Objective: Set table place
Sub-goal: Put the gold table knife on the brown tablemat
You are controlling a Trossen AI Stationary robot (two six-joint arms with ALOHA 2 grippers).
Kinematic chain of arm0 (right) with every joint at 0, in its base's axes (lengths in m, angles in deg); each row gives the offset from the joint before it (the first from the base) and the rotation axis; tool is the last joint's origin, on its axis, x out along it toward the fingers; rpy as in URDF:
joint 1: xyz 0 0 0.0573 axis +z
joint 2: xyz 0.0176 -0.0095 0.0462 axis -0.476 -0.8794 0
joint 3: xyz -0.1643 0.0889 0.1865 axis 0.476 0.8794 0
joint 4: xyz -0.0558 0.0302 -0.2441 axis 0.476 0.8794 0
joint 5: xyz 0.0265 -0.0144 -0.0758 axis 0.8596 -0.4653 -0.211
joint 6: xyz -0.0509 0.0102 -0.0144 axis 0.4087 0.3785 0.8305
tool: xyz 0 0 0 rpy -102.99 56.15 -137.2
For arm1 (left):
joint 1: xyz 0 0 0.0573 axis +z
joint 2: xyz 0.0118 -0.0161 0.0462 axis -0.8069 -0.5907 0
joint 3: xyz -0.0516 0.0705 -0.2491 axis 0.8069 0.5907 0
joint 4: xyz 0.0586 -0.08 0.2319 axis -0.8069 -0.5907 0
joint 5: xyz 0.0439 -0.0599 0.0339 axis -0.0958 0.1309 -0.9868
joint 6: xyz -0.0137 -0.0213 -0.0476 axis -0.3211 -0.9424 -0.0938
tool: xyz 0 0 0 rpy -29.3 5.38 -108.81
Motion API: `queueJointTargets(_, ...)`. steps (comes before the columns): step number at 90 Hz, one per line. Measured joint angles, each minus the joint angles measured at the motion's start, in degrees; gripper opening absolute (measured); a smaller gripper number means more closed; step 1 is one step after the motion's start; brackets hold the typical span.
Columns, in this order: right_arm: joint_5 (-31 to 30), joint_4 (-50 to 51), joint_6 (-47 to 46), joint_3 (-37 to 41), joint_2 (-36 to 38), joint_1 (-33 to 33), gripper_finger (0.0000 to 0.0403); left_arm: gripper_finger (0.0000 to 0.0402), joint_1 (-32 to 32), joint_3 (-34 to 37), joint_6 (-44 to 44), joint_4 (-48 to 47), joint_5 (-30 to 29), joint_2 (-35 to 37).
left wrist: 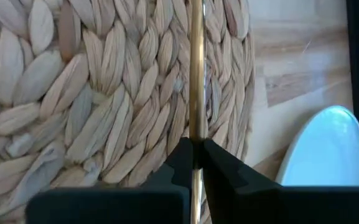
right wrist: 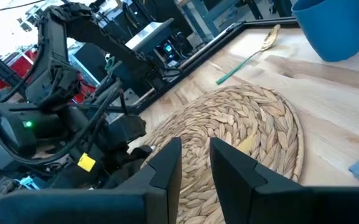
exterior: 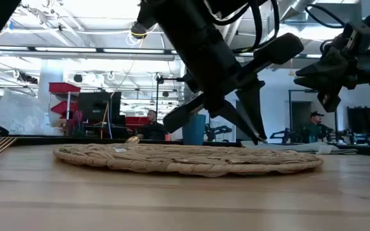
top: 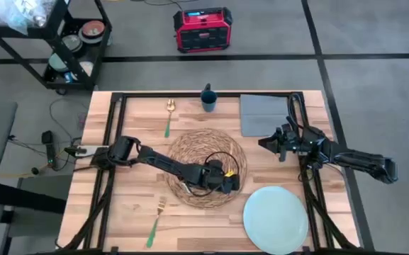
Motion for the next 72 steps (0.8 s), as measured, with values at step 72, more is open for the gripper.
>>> queueJointTargets(72, 0.0, 0.0, 0.2, 0.0, 0.0, 0.0, 0.0071, 0.0, 0.1, 0.0, -2.9, -1.1, -0.1, -0.6)
